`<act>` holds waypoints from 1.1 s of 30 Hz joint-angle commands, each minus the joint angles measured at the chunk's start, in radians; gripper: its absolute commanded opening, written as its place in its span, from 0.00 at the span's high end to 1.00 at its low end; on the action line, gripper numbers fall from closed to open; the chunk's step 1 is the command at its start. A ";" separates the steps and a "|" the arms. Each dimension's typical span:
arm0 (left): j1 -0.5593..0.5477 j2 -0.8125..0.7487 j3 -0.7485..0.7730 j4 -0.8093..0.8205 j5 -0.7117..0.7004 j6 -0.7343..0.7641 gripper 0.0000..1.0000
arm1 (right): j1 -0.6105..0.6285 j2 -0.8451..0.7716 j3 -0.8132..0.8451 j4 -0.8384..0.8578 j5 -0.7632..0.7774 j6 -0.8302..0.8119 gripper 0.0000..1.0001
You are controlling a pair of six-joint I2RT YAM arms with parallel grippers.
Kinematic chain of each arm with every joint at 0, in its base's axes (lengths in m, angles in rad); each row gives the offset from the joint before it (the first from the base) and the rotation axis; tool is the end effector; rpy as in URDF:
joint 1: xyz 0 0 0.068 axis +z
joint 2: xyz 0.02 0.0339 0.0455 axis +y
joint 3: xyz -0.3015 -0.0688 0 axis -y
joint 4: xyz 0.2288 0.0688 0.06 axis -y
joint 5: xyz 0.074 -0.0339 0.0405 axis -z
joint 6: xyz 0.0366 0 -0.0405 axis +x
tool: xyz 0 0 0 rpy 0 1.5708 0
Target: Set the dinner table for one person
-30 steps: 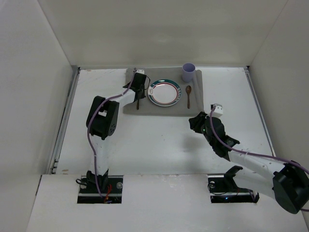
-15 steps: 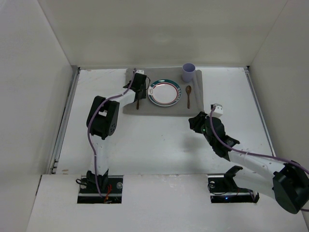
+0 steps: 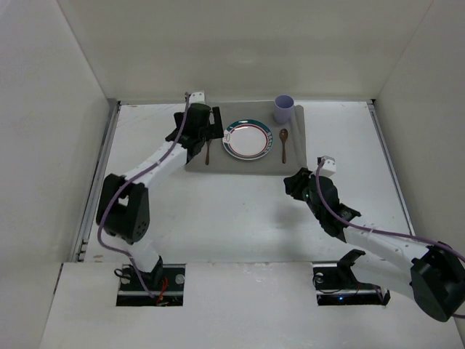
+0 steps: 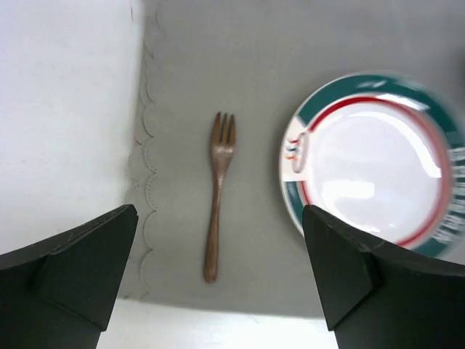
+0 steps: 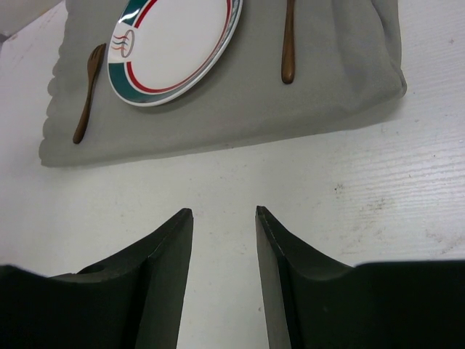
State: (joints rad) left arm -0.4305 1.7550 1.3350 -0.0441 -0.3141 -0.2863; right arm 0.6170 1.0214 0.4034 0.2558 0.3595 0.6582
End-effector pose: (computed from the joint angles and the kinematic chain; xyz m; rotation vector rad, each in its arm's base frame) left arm 0.3736 -0.1591 0.3227 -0.0511 2.0126 -0.1370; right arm 0.1584 0.0966 0.2486 0.2814 1.9219 0.5107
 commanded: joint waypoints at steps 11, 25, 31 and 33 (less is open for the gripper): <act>0.000 -0.653 -0.600 0.038 -0.100 -0.264 0.00 | 0.014 0.006 0.040 0.072 0.012 -0.006 0.68; 0.169 -1.076 -1.011 -0.244 -0.169 -0.551 0.00 | 0.016 0.045 0.026 0.112 0.032 0.000 0.61; 0.201 -0.976 -0.998 -0.200 -0.172 -0.573 0.00 | 0.017 0.068 0.028 0.123 0.035 -0.003 0.53; 0.194 -0.956 -0.994 -0.172 -0.178 -0.573 0.00 | 0.019 0.075 0.037 0.112 0.029 -0.006 0.53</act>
State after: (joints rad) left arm -0.2379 0.7799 0.3202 -0.2607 -0.4759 -0.8314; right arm 0.6235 1.0866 0.4034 0.3077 0.3710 0.6586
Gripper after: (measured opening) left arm 0.997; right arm 0.471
